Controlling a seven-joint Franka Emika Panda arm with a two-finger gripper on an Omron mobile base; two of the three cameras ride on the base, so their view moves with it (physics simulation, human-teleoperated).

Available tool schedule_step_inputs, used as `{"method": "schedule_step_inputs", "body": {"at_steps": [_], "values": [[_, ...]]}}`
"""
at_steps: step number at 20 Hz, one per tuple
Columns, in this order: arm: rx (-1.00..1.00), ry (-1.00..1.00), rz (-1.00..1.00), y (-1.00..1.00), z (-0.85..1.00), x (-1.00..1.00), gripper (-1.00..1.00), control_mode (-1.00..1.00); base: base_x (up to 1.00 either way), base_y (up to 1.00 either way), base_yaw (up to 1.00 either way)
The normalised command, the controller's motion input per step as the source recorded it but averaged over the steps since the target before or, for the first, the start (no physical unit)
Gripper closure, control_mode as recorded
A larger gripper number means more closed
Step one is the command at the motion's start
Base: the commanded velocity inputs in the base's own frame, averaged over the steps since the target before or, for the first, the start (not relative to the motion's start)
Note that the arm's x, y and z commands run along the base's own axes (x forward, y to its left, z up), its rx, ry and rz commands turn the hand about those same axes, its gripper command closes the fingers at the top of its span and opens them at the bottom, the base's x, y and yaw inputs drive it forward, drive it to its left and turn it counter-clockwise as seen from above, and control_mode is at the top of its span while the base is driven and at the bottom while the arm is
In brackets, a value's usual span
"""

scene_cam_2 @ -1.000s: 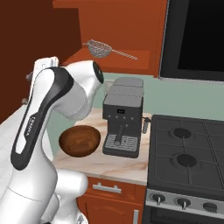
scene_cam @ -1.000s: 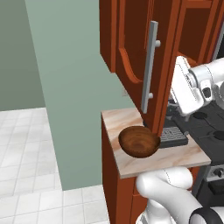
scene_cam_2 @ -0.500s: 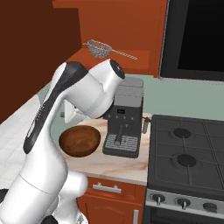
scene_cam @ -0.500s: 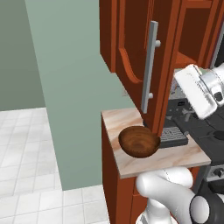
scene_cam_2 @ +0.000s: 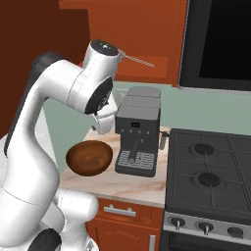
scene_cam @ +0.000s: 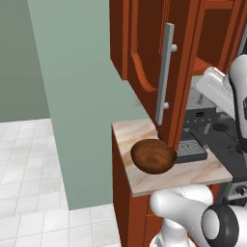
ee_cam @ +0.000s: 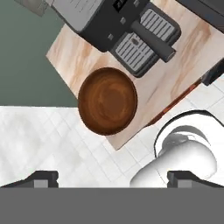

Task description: Open the cabinet and setup a tea strainer by placing it in the bowl upright.

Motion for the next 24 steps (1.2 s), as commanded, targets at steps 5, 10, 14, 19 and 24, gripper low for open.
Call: {"method": "schedule_step_inputs", "body": {"at_steps": [5,10,14,19,24], "values": [[-0.36,-0.45,0.49,-0.68,-0.24,0.08,-1.0,-1.0,0.0,0.0,0.0],[-0.22,-0.47,0.77,-0.47,-0.01,0.0,-1.0,-1.0,0.0,0.0,0.0],[-0.43,-0.22,0.68,-0.04,0.14,0.0,-1.0,-1.0,0.0,0.0,0.0],[-0.59,-0.01,0.39,0.03,0.3,0.0,-1.0,-1.0,0.0,0.0,0.0],[-0.51,0.0,0.06,0.07,0.38,0.0,-1.0,-1.0,0.0,0.0,0.0]]}}
